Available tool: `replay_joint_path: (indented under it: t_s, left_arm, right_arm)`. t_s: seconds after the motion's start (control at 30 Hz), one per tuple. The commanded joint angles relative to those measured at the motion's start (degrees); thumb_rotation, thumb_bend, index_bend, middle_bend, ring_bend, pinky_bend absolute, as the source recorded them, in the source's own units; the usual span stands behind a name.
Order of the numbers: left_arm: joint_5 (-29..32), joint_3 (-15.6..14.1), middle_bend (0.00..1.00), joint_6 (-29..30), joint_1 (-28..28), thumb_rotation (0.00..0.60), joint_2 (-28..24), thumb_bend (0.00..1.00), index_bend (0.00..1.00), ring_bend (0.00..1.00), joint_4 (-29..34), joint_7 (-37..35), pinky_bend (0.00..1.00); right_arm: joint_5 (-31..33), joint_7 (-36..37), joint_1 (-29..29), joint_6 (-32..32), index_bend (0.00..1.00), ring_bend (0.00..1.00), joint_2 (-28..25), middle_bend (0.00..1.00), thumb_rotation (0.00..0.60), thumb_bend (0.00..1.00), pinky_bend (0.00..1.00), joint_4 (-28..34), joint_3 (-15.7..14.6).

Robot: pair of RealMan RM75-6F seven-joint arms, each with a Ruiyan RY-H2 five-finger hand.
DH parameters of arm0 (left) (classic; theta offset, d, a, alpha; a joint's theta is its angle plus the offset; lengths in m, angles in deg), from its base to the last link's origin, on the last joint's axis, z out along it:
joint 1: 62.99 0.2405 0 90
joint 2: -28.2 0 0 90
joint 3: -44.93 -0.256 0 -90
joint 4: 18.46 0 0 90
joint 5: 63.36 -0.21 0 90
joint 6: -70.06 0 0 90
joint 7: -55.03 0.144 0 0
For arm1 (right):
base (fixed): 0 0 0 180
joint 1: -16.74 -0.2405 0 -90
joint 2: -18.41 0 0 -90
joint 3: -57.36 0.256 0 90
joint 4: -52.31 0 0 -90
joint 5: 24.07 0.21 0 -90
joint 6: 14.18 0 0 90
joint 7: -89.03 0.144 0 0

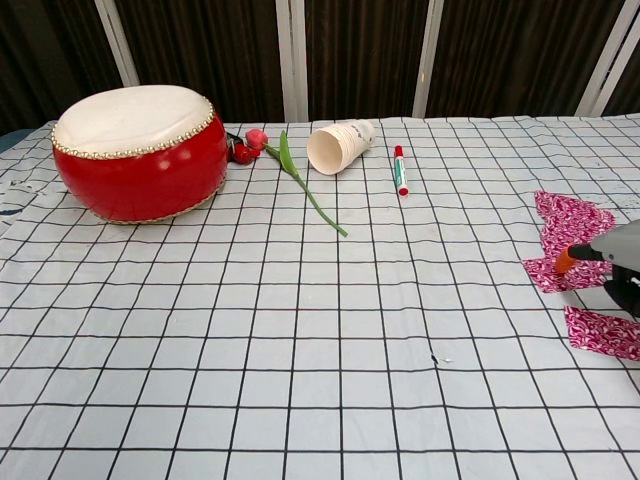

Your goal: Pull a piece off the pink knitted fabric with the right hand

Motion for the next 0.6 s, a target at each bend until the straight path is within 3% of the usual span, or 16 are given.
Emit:
replay_joint_path:
  t_s: [0.03, 0.6]
  left_arm:
    - [-0.12, -0.05, 0.00, 0.06, 0.02, 0.600, -0.01, 0.25, 0.12, 0.00, 0.02, 0.00, 0.02]
    - [-0.32, -0.01, 0.00, 0.44, 0.20, 0.600, -0.44, 0.25, 0.12, 0.00, -0.18, -1.27, 0.02]
  right_arm:
    - [0.31, -0.76, -0.61, 0.49, 0.20, 0.78, 0.32, 0.85, 0.600, 0.76, 0.44, 0.74, -0.08]
    - [2.09, -6.04, -3.80, 3.54, 0.20, 0.78, 2.76, 0.85, 0.600, 0.76, 0.44, 5.65, -1.00]
